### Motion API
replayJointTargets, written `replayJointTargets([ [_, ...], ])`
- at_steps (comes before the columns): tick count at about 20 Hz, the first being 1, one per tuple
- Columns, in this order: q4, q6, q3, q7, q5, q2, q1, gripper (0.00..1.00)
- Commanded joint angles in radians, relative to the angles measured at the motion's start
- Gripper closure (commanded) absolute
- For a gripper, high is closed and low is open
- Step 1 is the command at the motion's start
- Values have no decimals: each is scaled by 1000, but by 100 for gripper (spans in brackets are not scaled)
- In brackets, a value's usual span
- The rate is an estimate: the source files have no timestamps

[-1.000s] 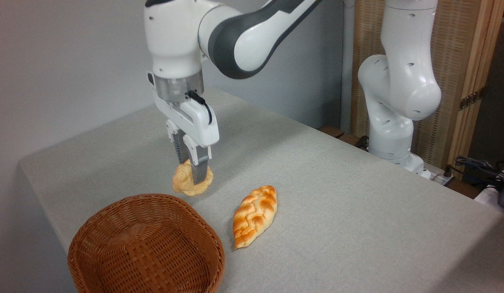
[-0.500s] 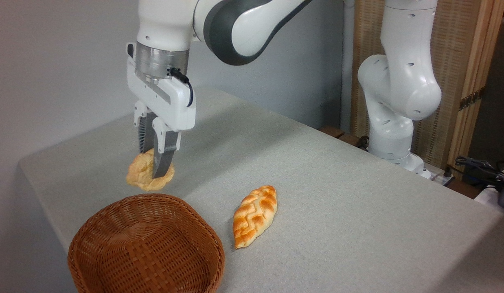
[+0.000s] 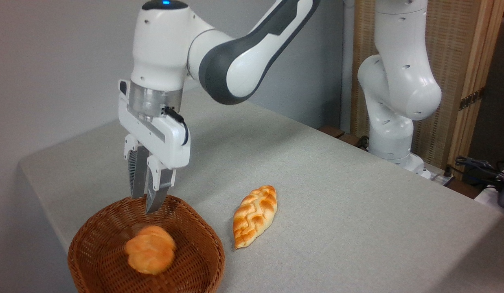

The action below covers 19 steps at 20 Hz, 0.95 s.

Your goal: Put bread into the basket

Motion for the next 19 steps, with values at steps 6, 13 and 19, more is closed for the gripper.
replayJointTargets([
  [6,23,17,8,-1,-22,19,-3,0],
  [13,154,-432,11,-24,36,-124,-3,0],
  [19,154,-528,10,-123,73,-153,-4,0],
])
